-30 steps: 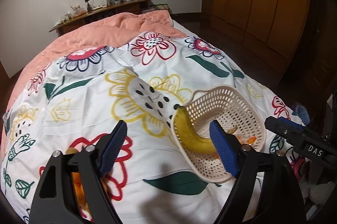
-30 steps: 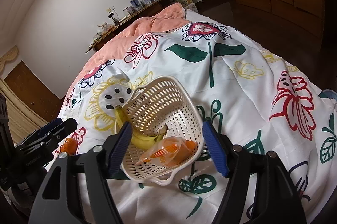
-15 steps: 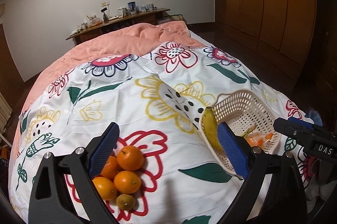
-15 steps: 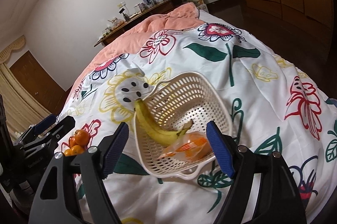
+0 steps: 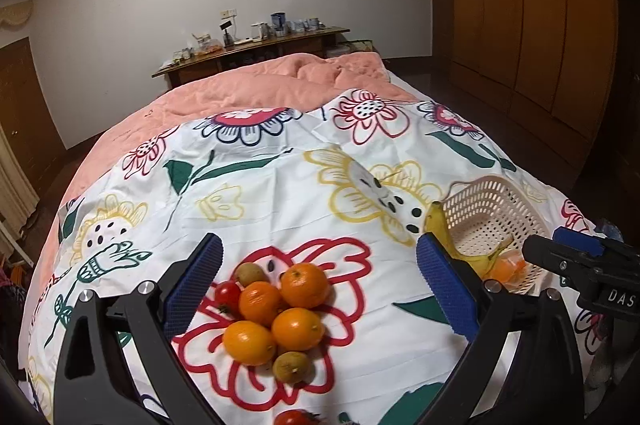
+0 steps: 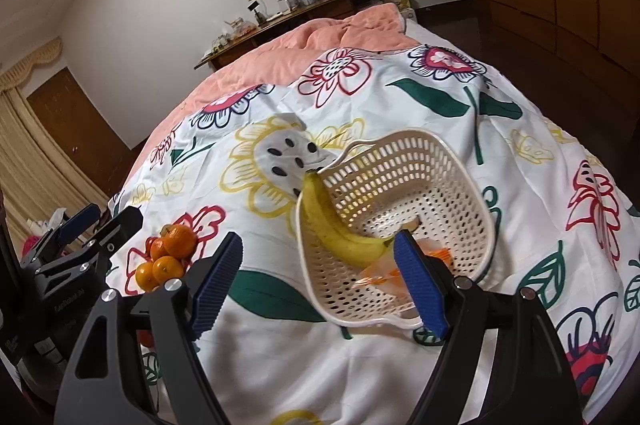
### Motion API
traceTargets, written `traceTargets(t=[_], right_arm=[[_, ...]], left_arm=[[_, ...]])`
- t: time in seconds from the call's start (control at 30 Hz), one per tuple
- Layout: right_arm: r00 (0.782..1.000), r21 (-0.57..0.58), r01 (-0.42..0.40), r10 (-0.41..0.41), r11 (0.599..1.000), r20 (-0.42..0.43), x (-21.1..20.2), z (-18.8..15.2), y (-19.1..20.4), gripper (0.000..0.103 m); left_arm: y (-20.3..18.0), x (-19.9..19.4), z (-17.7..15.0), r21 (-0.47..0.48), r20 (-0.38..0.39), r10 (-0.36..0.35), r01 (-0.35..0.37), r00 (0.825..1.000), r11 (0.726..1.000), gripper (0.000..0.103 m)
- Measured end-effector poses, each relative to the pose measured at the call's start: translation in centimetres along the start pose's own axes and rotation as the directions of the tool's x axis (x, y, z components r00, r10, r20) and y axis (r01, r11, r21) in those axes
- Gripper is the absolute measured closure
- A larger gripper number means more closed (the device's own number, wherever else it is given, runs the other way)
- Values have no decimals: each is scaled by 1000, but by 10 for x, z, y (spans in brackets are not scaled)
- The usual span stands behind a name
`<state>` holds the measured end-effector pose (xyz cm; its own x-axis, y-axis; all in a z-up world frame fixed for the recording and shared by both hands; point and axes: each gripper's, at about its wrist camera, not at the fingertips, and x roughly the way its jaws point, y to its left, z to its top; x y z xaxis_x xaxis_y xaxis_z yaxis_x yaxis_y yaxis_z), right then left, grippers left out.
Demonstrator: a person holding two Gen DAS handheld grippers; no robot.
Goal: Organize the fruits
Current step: 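Withdraw the left tool from the basket back toward the orange pile, then grasp the red tomato beside the oranges with the right tool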
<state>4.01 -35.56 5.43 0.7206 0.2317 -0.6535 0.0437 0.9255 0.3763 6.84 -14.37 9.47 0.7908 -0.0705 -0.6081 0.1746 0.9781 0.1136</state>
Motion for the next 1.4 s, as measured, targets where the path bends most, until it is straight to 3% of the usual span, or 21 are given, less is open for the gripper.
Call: traceTargets(t=[0.4, 0.67, 1.07, 1.23, 1.4], right_arm=[[999, -77, -19, 16, 997, -40, 14, -13, 41, 20], [998, -108, -29, 23, 994, -57, 18, -21, 59, 20], [992, -186, -82, 63, 979, -108, 26, -35, 89, 20], [985, -266, -127, 91, 956, -143, 27, -46, 114, 20], [971, -384, -199, 130, 902, -199, 27, -69, 151, 22]], left_arm=[[33, -12, -21, -39, 9, 79, -79, 997, 996, 4], [50, -16, -32, -73, -6, 87, -87, 996, 994, 4], [116, -2, -58, -229, -113, 106, -129, 988, 965, 4], [145, -1, -68, -290, -132, 115, -150, 984, 945, 4], [160, -1, -72, -319, -135, 125, -163, 983, 934, 4]])
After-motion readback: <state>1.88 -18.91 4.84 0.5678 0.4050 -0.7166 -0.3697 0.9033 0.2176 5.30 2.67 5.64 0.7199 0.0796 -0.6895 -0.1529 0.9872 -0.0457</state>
